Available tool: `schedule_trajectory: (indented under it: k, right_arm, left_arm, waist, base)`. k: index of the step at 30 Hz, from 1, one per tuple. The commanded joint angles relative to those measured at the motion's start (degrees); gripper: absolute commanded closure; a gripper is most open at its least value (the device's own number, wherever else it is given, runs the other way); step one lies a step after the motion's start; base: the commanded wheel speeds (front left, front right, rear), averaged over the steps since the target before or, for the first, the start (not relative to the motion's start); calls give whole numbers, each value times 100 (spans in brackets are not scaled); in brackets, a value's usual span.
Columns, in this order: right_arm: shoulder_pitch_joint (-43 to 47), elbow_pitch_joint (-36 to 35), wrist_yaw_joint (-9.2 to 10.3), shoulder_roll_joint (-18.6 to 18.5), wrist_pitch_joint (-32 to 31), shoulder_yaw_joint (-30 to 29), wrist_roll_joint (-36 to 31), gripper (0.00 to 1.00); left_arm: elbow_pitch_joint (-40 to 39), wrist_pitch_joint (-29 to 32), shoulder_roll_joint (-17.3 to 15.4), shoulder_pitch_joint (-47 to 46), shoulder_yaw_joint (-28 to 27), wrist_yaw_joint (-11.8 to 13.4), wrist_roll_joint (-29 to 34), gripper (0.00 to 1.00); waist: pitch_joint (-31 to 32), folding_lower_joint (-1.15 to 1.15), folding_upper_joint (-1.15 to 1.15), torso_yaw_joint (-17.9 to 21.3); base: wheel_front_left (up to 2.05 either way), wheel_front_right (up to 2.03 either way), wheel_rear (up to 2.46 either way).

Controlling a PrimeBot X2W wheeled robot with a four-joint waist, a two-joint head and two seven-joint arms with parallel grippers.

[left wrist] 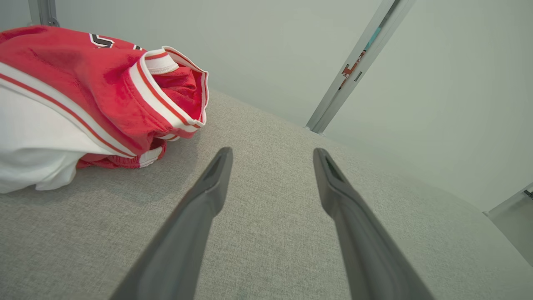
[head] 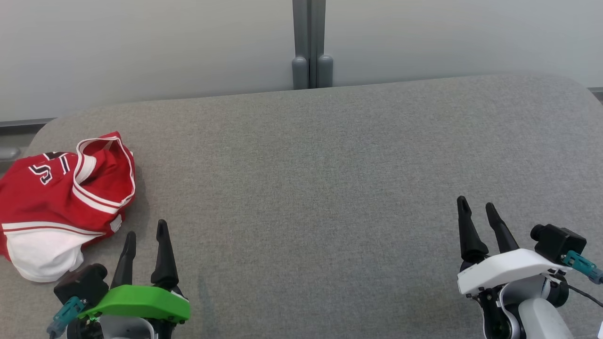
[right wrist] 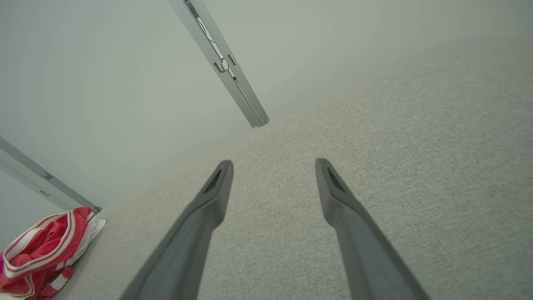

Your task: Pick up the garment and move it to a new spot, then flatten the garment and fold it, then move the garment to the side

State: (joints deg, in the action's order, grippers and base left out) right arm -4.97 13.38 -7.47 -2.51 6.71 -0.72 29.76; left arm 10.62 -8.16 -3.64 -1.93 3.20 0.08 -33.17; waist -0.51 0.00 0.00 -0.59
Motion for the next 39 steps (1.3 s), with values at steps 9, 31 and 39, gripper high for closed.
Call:
schedule_trajectory:
  k: [9,31,39]
  right_arm:
    - [-62,-71,-3,-35,155,53,-634,0]
    - [-80,-19,-3,-43,375,160,-1607,0]
    - [-106,37,-3,-45,491,175,-1930,0]
  left_arm:
    - [-22,-181,-24,-1,60,79,633,0]
    - [22,-455,-2,32,183,68,1495,0]
    - [-6,-542,4,86,228,95,1797,0]
  waist:
    - [34,0,0,-11]
    - [69,0,0,-16]
    - [83,0,0,-27]
  base:
    - [0,0,0]
    - [0,0,0]
    - [0,0,0]
